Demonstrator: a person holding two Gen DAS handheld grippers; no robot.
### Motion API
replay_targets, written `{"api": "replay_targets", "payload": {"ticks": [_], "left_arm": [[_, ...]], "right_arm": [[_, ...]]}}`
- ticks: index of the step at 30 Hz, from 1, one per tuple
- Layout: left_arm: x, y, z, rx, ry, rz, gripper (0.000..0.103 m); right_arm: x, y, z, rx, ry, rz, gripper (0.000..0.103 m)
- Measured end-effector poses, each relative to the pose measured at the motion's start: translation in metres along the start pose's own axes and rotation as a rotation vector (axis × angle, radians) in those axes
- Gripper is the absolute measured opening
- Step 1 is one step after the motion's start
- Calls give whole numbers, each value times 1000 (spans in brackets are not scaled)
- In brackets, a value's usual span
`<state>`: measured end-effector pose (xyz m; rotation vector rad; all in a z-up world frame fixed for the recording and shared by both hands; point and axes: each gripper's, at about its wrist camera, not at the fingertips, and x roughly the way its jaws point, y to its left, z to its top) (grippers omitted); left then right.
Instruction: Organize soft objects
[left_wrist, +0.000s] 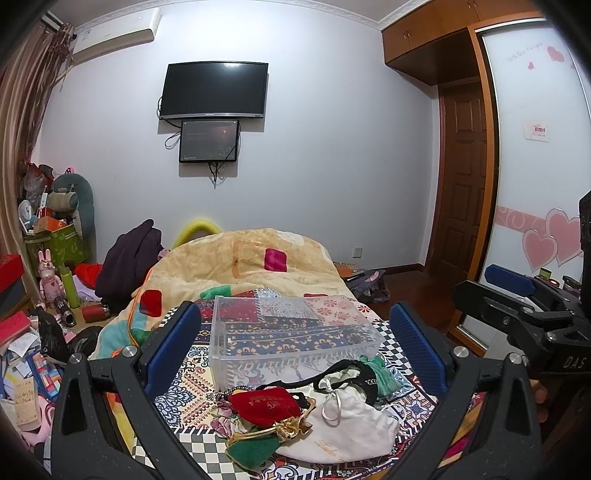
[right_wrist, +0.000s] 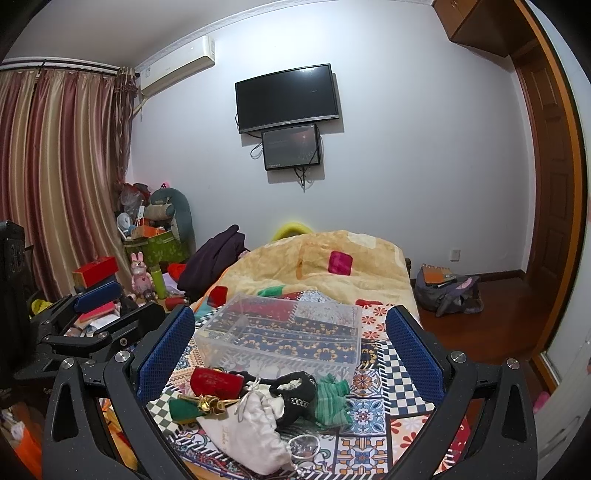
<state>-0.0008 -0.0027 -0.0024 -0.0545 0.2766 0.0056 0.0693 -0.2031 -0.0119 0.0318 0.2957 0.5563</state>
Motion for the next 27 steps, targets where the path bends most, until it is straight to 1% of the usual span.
{"api": "replay_targets", "payload": {"ticks": [27], "left_arm": [[-1, 1, 0, -12, 7, -5, 103]], "right_arm": [[4, 0, -3, 2, -2, 6, 103]]}}
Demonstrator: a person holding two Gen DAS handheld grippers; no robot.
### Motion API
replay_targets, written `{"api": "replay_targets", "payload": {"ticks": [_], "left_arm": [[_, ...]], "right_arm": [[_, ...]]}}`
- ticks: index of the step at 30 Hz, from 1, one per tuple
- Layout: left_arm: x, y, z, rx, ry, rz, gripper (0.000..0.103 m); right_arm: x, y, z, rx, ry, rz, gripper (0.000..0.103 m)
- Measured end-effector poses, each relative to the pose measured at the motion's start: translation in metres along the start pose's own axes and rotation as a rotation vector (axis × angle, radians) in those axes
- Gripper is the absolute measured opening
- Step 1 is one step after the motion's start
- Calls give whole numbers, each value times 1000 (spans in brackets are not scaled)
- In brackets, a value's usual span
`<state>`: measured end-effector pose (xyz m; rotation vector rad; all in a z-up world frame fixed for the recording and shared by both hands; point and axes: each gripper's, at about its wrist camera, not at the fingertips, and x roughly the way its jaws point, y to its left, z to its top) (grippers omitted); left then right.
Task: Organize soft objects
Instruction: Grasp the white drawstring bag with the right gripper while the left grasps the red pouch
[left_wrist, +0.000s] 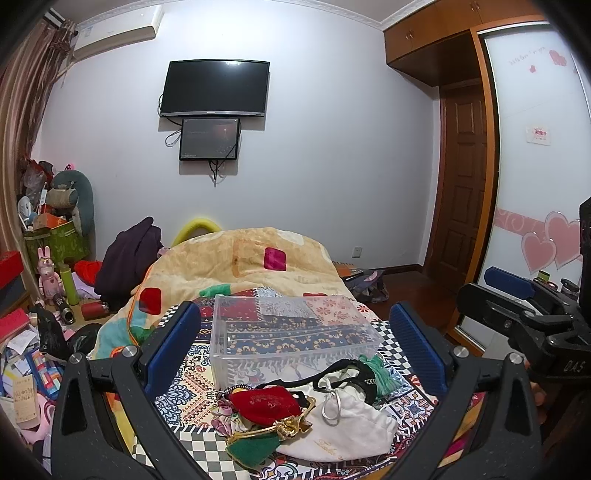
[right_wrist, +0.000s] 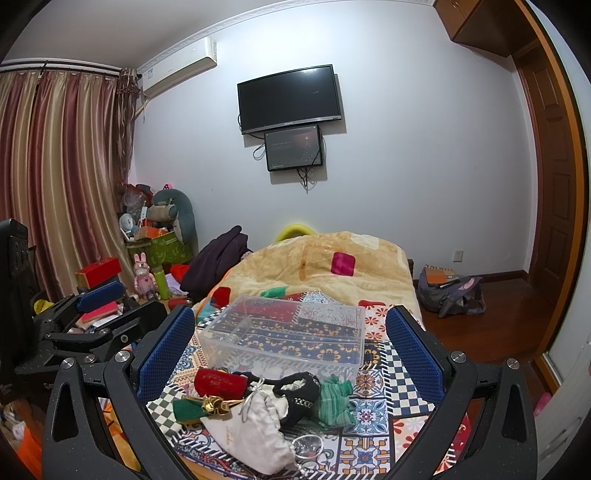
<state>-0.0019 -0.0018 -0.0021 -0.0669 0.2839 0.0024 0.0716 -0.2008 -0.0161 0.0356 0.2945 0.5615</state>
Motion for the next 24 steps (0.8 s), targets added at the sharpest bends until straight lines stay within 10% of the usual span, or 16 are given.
{"api": "replay_targets", "payload": {"ticks": [10, 14, 24], "left_arm": [[19, 10, -23, 13, 156, -25, 103], [31, 20, -45, 22, 243, 0, 86], [75, 49, -84, -75, 395, -19, 63]], "right_arm": [[25, -2, -29, -26, 148, 20, 103], [39, -2, -54, -46, 243, 42, 102], [69, -6, -82, -15, 407, 133, 68]]}}
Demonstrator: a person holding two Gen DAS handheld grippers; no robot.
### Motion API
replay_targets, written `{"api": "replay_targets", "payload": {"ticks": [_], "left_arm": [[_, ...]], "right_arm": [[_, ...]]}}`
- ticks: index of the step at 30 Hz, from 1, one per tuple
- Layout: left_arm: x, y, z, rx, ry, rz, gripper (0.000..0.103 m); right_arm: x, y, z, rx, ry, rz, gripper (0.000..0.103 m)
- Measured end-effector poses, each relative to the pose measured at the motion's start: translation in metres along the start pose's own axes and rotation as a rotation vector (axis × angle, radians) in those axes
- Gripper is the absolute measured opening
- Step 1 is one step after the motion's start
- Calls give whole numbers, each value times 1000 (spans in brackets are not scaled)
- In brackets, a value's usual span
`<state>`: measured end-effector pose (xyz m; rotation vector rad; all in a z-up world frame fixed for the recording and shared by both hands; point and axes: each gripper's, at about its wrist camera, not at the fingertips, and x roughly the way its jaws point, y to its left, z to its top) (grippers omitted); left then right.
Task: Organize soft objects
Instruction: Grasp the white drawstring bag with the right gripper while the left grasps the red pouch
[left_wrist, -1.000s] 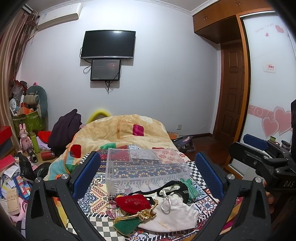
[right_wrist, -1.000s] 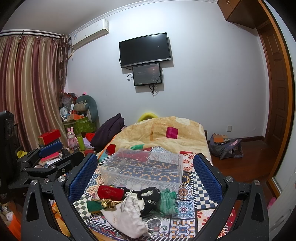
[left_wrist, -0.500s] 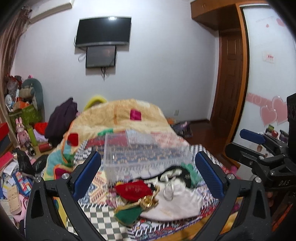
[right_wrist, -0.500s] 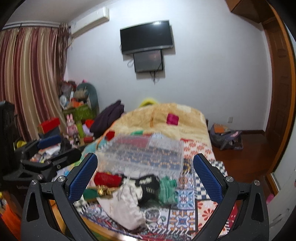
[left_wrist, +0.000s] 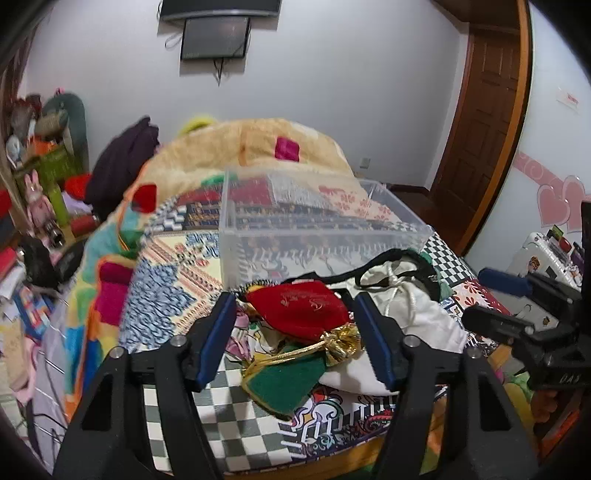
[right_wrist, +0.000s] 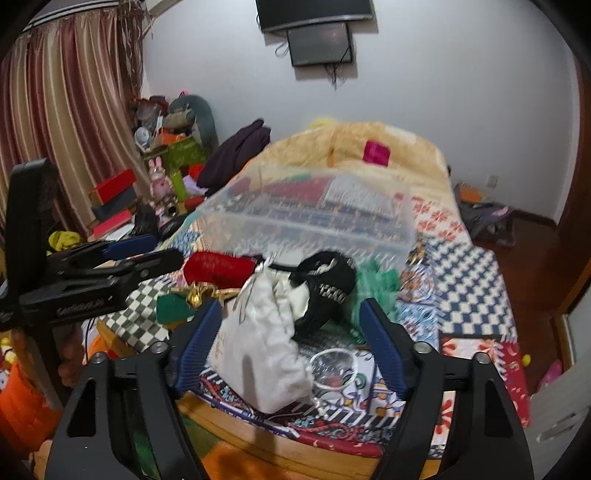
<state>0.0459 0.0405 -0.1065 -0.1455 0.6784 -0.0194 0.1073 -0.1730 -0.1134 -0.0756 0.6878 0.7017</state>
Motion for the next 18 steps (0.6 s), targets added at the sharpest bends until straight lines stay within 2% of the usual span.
{"api": "replay_targets", "payload": {"ticks": [8, 10, 11, 13, 17, 18], "left_arm": [[31, 6, -6, -7, 59, 2, 55], [35, 7, -8, 0, 59, 9, 53], [37, 6, -8, 3, 59, 10, 52], [39, 6, -9, 4, 63, -1, 44], [38, 6, -10, 6, 57, -15, 33], [36, 5, -10, 13, 53, -10, 20]], "right_arm": [[22, 7, -7, -13, 85, 57, 45], [28, 9, -10, -19, 112, 70, 32], [30, 9, -12, -19, 122, 74, 30], [32, 10, -14, -23, 131, 73, 22], [29, 10, -14, -32, 117, 76, 17], [28, 11, -13, -35, 112, 79, 16]]}}
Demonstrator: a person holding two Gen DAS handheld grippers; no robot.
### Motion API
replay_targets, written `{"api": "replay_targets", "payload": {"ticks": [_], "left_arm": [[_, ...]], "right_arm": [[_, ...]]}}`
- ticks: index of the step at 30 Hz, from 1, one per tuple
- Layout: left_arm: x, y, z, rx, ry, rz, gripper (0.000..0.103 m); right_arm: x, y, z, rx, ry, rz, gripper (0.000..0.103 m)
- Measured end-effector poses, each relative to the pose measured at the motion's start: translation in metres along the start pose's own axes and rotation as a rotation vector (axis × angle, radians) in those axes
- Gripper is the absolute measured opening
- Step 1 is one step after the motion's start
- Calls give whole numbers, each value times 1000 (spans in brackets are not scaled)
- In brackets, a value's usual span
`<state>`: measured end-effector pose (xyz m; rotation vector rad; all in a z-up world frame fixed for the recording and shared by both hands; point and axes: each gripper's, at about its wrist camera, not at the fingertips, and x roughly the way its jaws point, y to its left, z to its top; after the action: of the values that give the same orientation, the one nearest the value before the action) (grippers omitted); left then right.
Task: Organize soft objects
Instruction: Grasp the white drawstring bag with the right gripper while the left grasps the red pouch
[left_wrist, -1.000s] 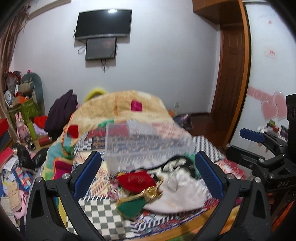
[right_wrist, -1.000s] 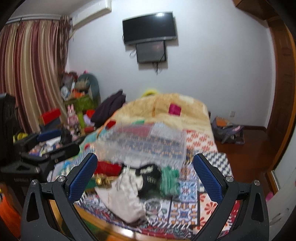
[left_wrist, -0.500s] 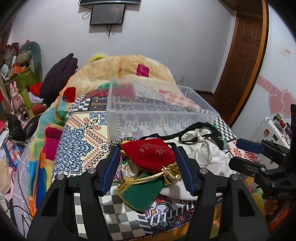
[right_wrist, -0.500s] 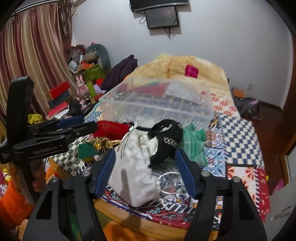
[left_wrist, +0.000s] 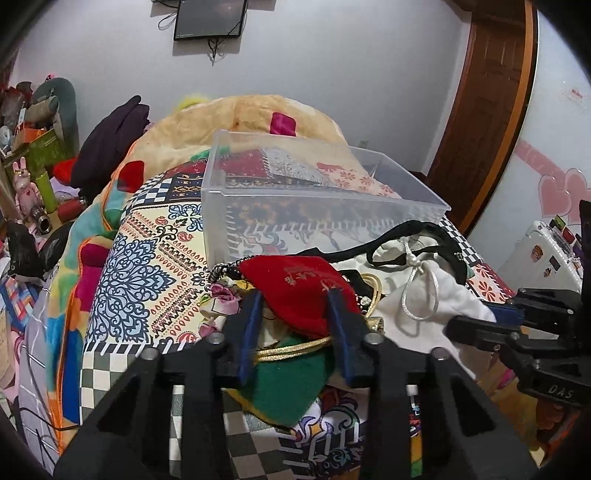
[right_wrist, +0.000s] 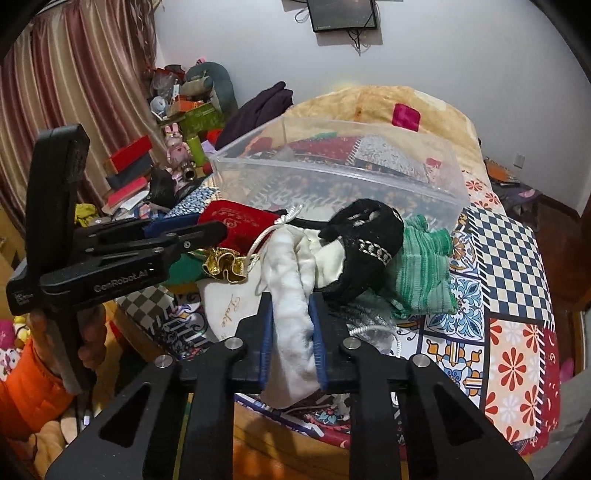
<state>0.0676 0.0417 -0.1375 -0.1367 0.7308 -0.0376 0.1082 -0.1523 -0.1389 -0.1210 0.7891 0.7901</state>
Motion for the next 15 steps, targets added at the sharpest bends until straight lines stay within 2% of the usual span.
{"api": "replay_targets", "payload": {"ticks": [7, 15], "left_arm": [[-19, 2, 4, -9, -41, -23, 11], [-64, 0, 22, 0, -170, -9, 9]], "right_arm": [[-16, 4, 5, 7, -58, 33, 12], [-45, 15, 23, -12, -169, 24, 11]]}}
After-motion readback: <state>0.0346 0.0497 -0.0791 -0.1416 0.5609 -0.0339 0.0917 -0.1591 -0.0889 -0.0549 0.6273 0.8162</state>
